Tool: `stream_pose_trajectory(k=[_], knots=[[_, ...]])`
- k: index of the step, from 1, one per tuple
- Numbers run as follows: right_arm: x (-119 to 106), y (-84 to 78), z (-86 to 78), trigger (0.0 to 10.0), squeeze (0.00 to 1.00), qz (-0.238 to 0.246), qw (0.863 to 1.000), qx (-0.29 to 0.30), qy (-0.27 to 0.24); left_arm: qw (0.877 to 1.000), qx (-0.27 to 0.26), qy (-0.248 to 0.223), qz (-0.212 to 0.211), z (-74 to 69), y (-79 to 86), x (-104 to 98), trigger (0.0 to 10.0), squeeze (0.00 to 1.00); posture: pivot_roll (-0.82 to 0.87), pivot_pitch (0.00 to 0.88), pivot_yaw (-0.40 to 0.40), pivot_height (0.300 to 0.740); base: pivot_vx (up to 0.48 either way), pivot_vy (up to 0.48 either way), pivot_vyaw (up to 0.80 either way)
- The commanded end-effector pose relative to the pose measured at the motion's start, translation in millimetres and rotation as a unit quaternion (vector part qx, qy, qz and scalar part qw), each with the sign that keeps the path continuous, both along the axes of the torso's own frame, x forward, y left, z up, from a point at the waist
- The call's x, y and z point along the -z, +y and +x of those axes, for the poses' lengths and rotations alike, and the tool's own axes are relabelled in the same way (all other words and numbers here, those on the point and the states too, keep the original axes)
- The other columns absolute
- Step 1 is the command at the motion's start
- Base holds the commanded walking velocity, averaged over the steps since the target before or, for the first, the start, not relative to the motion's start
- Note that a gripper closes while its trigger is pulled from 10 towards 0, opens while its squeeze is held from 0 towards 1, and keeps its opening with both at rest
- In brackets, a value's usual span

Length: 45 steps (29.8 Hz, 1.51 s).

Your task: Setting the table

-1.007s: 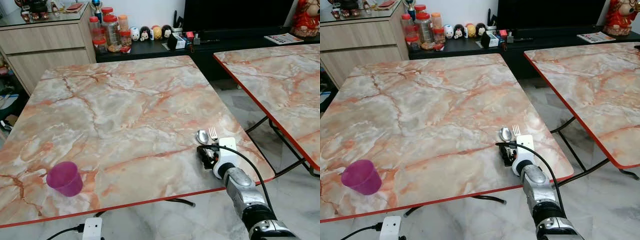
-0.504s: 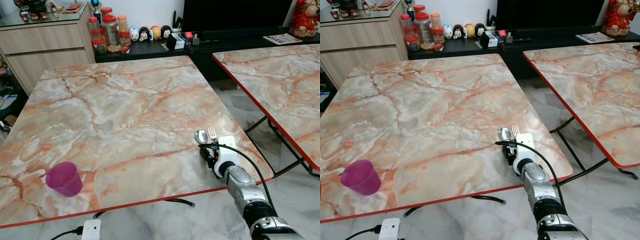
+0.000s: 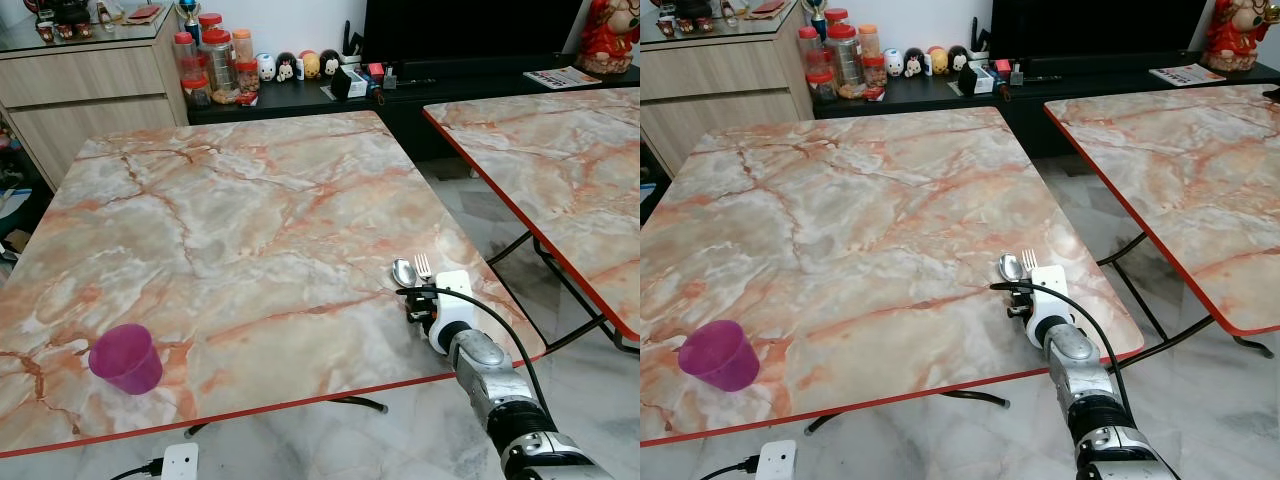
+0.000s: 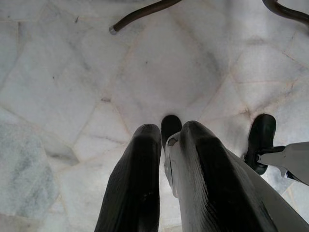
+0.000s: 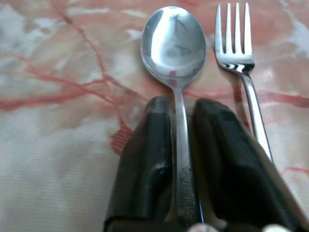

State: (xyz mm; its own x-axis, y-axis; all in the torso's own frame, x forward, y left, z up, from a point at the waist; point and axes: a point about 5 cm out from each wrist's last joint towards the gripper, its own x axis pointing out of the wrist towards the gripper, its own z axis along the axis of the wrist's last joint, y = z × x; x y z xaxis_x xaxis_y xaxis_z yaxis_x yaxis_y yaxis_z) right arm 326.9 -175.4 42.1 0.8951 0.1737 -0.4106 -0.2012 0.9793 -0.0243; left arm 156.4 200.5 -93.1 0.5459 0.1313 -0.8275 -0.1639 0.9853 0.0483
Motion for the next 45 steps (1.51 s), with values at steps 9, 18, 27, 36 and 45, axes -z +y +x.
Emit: stream_pose_trajectory(k=[9, 18, 27, 36, 45], knots=[[5, 18.4, -1.7, 0.0, 0.00, -0.003, 0.999, -0.042, 0.015, 1.000, -0.005, 0.012, -0.008, -4.1, -1.3, 2, 10.0, 0.00, -0.03, 0.000, -0.030, 0.740, 0.000, 0.000, 0.00], [-16, 24.6, 6.7, 10.0, 0.00, 0.012, 0.996, -0.042, -0.073, 1.000, -0.023, 0.005, -0.010, -0.4, 0.9, 0, 10.0, 0.00, -0.02, 0.000, -0.029, 0.740, 0.000, 0.000, 0.00], [-49, 35.3, 18.4, 10.0, 0.00, 0.048, 0.982, -0.041, -0.177, 1.000, -0.023, 0.002, -0.006, 0.7, 1.7, 0, 10.0, 0.00, -0.02, 0.000, -0.020, 0.740, 0.000, 0.000, 0.00], [-47, 39.7, 16.7, 10.0, 0.00, 0.040, 0.982, -0.045, -0.181, 1.000, -0.022, -0.006, 0.005, 2.2, 4.4, -2, 10.0, 0.00, -0.02, 0.000, -0.015, 0.740, 0.000, -0.075, 0.00], [-50, 42.6, 17.4, 10.0, 0.00, 0.035, 0.979, -0.055, -0.194, 0.999, -0.030, -0.012, 0.012, 3.5, 8.3, -3, 10.0, 0.00, -0.02, 0.000, -0.012, 0.740, 0.000, -0.359, 0.00]])
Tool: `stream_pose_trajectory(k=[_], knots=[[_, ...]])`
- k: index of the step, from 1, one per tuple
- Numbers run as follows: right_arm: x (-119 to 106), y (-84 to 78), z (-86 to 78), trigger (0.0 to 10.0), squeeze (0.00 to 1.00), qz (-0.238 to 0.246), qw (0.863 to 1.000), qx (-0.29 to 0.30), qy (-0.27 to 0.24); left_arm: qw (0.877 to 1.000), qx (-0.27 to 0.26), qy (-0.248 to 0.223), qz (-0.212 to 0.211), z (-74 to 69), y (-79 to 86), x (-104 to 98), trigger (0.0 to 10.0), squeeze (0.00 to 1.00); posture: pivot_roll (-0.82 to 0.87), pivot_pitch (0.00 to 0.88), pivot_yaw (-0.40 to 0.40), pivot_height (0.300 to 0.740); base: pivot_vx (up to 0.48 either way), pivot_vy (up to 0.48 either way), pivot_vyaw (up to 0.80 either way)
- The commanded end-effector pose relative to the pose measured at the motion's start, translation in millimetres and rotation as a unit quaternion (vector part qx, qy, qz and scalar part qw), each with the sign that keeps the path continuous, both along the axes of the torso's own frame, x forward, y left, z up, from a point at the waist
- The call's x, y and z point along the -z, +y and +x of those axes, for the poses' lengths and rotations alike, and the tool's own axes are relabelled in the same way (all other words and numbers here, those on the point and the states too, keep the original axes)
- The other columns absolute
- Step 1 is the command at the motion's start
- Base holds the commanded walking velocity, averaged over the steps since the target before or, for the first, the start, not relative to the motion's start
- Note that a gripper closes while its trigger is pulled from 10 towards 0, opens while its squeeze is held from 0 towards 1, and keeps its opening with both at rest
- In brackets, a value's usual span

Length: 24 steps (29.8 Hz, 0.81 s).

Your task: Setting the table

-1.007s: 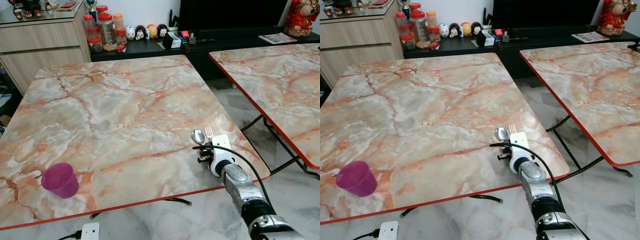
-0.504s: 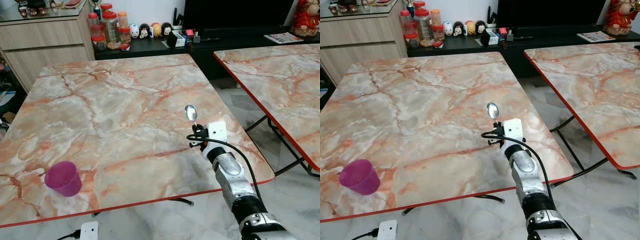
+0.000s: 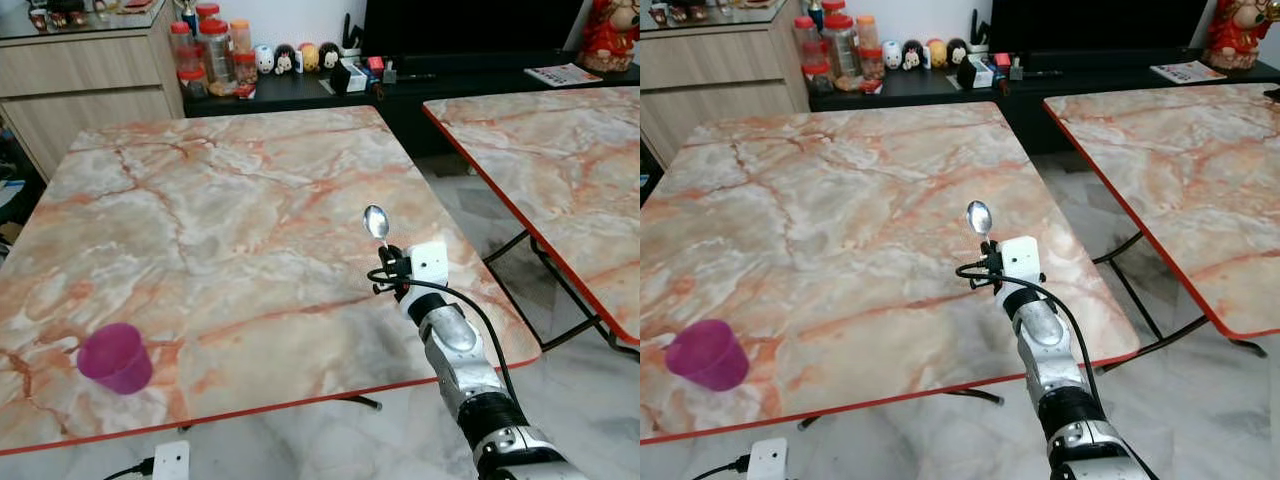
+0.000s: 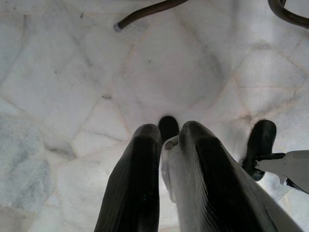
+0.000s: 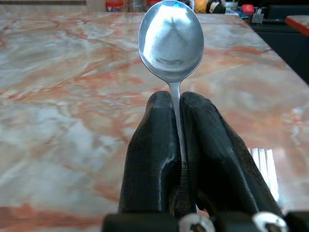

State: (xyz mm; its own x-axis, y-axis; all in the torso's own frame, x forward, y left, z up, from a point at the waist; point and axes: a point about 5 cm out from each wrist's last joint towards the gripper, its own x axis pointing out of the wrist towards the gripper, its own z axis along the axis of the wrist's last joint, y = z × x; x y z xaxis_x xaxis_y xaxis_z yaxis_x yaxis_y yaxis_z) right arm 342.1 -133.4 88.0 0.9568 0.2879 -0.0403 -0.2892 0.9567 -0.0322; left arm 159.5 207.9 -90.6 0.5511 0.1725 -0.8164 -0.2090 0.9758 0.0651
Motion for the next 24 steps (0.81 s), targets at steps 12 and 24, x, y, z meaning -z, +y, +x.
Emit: stream_pose_trajectory(k=[12, 24], knots=[[-11, -1.0, 1.9, 10.0, 0.00, -0.007, 0.999, -0.003, -0.035, 1.000, -0.003, -0.007, 0.005, 2.0, 1.2, -1, 10.0, 0.00, -0.03, 0.000, -0.006, 0.740, 0.000, -0.415, 0.00], [-31, -1.5, 10.8, 10.0, 0.00, -0.006, 0.997, 0.000, -0.075, 1.000, -0.005, -0.011, 0.003, 4.9, -0.5, -2, 10.0, 0.00, -0.03, 0.000, -0.005, 0.740, 0.000, -0.469, 0.00]])
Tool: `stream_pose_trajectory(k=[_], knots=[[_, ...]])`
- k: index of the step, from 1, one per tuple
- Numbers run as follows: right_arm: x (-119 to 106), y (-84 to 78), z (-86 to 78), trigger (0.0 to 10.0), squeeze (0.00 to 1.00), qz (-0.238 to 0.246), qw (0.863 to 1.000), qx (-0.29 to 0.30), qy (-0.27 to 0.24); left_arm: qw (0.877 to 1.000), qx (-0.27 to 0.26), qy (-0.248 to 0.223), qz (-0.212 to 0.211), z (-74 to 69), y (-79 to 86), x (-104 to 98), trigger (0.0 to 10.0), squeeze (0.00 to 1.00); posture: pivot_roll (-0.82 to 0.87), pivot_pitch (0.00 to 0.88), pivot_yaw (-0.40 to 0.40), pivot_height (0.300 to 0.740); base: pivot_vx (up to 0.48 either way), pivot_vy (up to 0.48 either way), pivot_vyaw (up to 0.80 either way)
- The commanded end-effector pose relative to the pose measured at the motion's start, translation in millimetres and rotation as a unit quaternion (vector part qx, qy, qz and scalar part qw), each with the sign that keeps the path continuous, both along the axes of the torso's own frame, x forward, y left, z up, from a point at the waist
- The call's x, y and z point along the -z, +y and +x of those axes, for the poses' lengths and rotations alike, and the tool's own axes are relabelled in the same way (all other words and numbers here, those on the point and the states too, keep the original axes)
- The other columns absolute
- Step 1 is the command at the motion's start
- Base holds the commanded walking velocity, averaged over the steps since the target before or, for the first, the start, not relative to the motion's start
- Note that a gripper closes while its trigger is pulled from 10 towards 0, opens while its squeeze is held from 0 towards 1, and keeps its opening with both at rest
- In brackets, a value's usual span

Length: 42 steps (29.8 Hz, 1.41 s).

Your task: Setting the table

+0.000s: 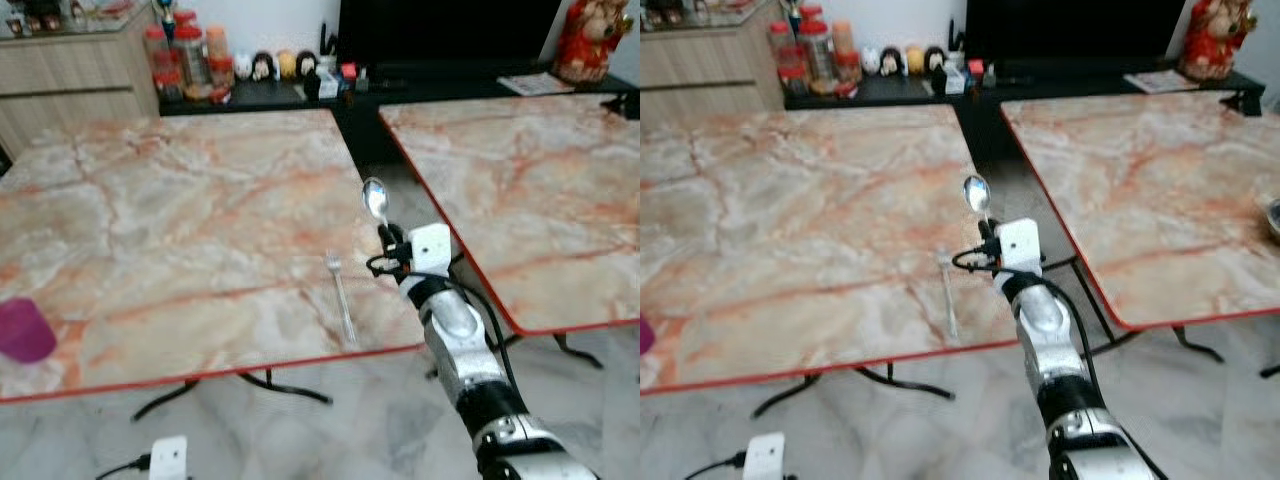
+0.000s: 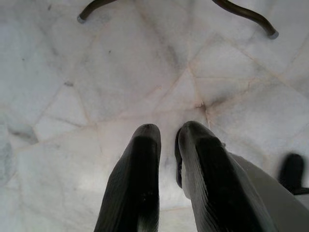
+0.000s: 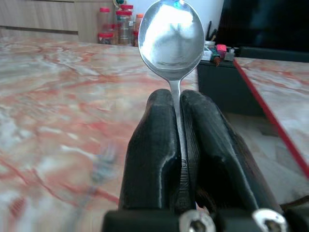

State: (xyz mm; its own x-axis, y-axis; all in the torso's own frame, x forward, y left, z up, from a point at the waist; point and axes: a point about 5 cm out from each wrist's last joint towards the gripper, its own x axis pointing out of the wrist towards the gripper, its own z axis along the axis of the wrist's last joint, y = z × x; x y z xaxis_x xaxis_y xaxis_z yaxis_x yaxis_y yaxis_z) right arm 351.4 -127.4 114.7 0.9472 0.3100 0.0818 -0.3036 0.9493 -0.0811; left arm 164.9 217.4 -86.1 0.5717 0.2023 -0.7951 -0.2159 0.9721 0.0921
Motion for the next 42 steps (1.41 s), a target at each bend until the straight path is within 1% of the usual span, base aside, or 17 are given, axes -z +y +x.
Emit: stream_pose_trajectory(k=[1, 7, 8, 13, 15, 18, 25, 31, 34, 36, 39, 42], knots=[[-4, -7.3, 1.6, 10.0, 0.00, -0.001, 1.000, 0.011, -0.009, 1.000, -0.002, 0.002, -0.014, -0.5, -10.2, 2, 10.0, 0.00, -0.03, 0.000, -0.005, 0.740, 0.000, -0.469, 0.00], [-9, -6.5, 4.1, 10.0, 0.00, -0.003, 1.000, 0.013, -0.019, 1.000, 0.000, 0.005, -0.016, -1.4, -12.5, 3, 10.0, 0.00, -0.03, 0.000, -0.002, 0.740, 0.000, -0.468, 0.00], [-11, -6.4, 5.7, 10.0, 0.00, -0.014, 1.000, 0.014, -0.022, 1.000, 0.001, 0.005, -0.017, -1.4, -13.0, 3, 10.0, 0.00, -0.03, 0.000, -0.004, 0.740, 0.000, -0.465, 0.00], [-11, -8.7, 8.2, 10.0, 0.00, -0.028, 0.999, 0.028, -0.020, 1.000, 0.002, 0.004, -0.018, -0.8, -14.4, 3, 10.0, 0.00, -0.03, 0.000, -0.008, 0.740, 0.000, -0.460, 0.19], [-11, -9.1, 8.7, 10.0, 0.00, -0.014, 0.999, 0.032, -0.018, 1.000, 0.004, 0.004, -0.018, -0.3, -15.2, 3, 10.0, 0.00, -0.03, 0.000, -0.009, 0.740, 0.000, -0.446, 0.00], [-12, -9.2, 9.0, 10.0, 0.00, -0.008, 0.999, 0.032, -0.019, 1.000, 0.005, 0.004, -0.018, -0.4, -15.3, 3, 10.0, 0.00, -0.03, 0.000, -0.009, 0.740, 0.000, -0.446, 0.00], [-12, -9.7, 9.3, 10.0, 0.00, -0.018, 0.999, 0.034, -0.019, 1.000, 0.009, 0.005, -0.018, -1.4, -15.7, 4, 10.0, 0.00, -0.03, 0.000, -0.008, 0.740, 0.000, -0.442, 0.00], [-5, -8.6, 5.1, 10.0, 0.00, -0.019, 0.999, 0.033, -0.012, 1.000, 0.016, 0.011, -0.017, -6.6, -16.4, 6, 10.0, 0.00, -0.04, 0.000, -0.001, 0.740, 0.000, -0.418, 0.00], [-4, -9.3, 4.2, 10.0, 0.00, -0.015, 0.999, 0.035, -0.010, 1.000, 0.016, 0.015, -0.016, -9.3, -15.4, 7, 10.0, 0.00, -0.03, 0.000, 0.000, 0.740, 0.000, -0.191, 0.00], [-3, -9.9, 4.1, 10.0, 0.00, -0.013, 0.999, 0.037, -0.009, 1.000, 0.013, 0.012, -0.020, -9.3, -15.7, 7, 10.0, 0.00, -0.03, 0.000, -0.001, 0.740, 0.000, 0.000, 0.00], [-2, -12.6, 4.4, 10.0, 0.00, -0.012, 0.999, 0.043, -0.005, 1.000, -0.004, -0.006, -0.029, -7.9, -14.8, 5, 10.0, 0.00, -0.03, 0.000, -0.003, 0.740, 0.000, 0.000, 0.00], [-4, -11.9, 4.8, 10.0, 0.00, -0.012, 0.999, 0.042, -0.009, 1.000, -0.006, -0.003, -0.027, -7.5, -13.7, 5, 10.0, 0.00, -0.03, 0.000, -0.004, 0.740, 0.000, 0.000, 0.00]])
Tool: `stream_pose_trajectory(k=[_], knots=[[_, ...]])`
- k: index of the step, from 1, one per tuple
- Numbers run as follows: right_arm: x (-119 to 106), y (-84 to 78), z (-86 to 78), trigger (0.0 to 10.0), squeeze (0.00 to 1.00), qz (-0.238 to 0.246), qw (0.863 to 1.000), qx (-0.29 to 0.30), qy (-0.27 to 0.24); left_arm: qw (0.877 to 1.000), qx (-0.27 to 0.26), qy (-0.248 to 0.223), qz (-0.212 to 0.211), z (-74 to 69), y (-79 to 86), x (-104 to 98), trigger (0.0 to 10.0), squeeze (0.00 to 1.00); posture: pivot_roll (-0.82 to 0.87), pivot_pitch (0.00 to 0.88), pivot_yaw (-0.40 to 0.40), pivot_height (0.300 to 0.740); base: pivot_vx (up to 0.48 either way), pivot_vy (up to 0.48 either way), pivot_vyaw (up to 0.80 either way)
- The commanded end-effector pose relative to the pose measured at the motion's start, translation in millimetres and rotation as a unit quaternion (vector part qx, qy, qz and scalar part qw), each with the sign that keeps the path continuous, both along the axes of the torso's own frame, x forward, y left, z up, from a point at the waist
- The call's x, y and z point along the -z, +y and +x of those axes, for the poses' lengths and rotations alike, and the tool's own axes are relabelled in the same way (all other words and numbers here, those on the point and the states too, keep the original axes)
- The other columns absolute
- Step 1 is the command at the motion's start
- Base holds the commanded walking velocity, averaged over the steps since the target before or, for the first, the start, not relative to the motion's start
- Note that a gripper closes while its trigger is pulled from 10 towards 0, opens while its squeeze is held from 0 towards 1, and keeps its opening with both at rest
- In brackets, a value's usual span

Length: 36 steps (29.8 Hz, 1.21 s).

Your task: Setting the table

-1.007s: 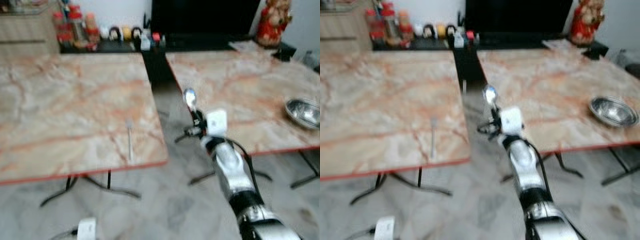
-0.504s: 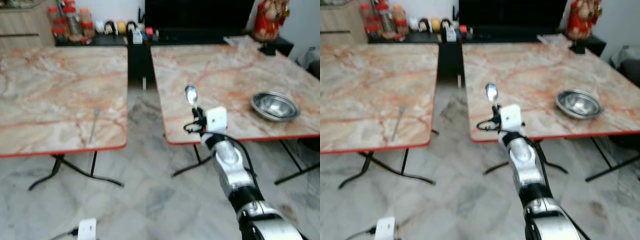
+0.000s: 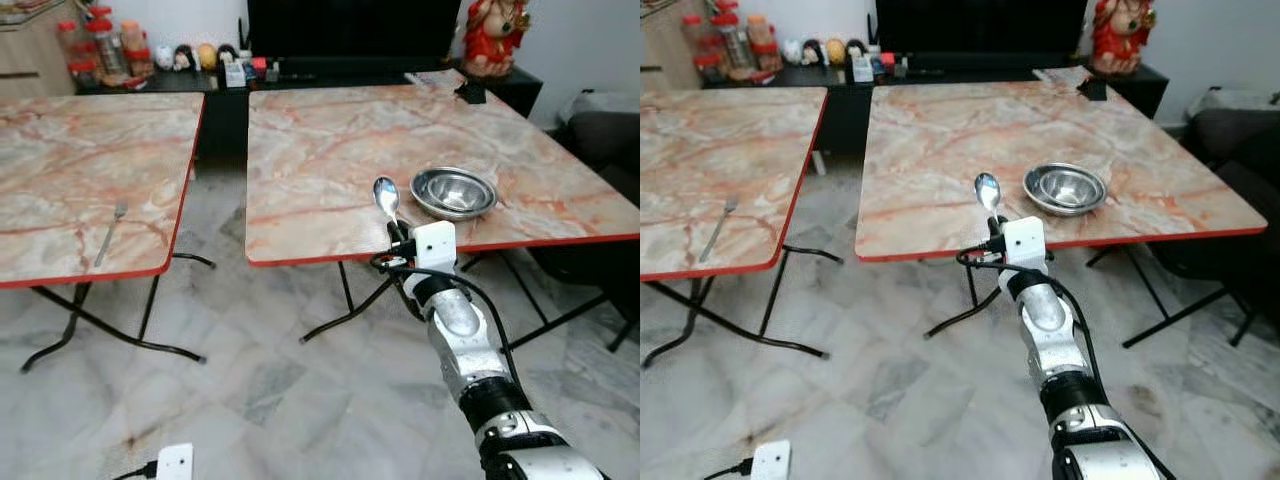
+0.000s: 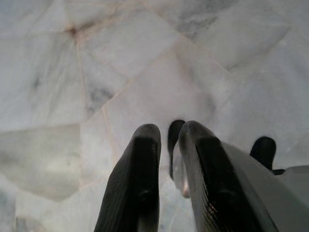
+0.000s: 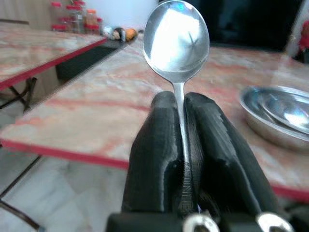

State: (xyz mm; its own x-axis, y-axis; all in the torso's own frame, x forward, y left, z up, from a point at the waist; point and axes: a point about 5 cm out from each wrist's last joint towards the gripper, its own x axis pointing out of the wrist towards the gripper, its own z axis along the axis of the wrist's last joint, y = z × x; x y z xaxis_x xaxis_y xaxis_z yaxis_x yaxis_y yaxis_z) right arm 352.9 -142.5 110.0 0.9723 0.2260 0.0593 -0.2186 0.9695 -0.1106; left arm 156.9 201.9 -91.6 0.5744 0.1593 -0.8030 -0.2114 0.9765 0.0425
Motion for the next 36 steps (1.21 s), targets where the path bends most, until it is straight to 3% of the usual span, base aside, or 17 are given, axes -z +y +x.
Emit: stream_pose_trajectory(k=[1, 9, 36], knots=[[-9.5, 3.7, 3.6, 10.0, 0.00, 0.002, 1.000, -0.004, -0.018, 1.000, -0.009, -0.002, -0.001, 0.6, 2.0, -0.5, 10.0, 0.00, -0.03, 0.000, -0.003, 0.740, 0.000, 0.000, 0.00], [-13.0, 7.5, 4.2, 10.0, 0.00, -0.002, 1.000, -0.013, -0.028, 1.000, -0.009, -0.004, 0.001, 2.5, 2.0, -1.3, 10.0, 0.00, -0.03, 0.000, -0.005, 0.740, 0.246, 0.000, 0.57], [-12.5, 7.2, 5.0, 10.0, 0.00, 0.009, 1.000, -0.005, -0.024, 1.000, -0.006, -0.003, -0.002, 3.8, -0.1, -1.4, 10.0, 0.00, -0.04, 0.000, 0.000, 0.740, 0.375, 0.000, 0.00]])
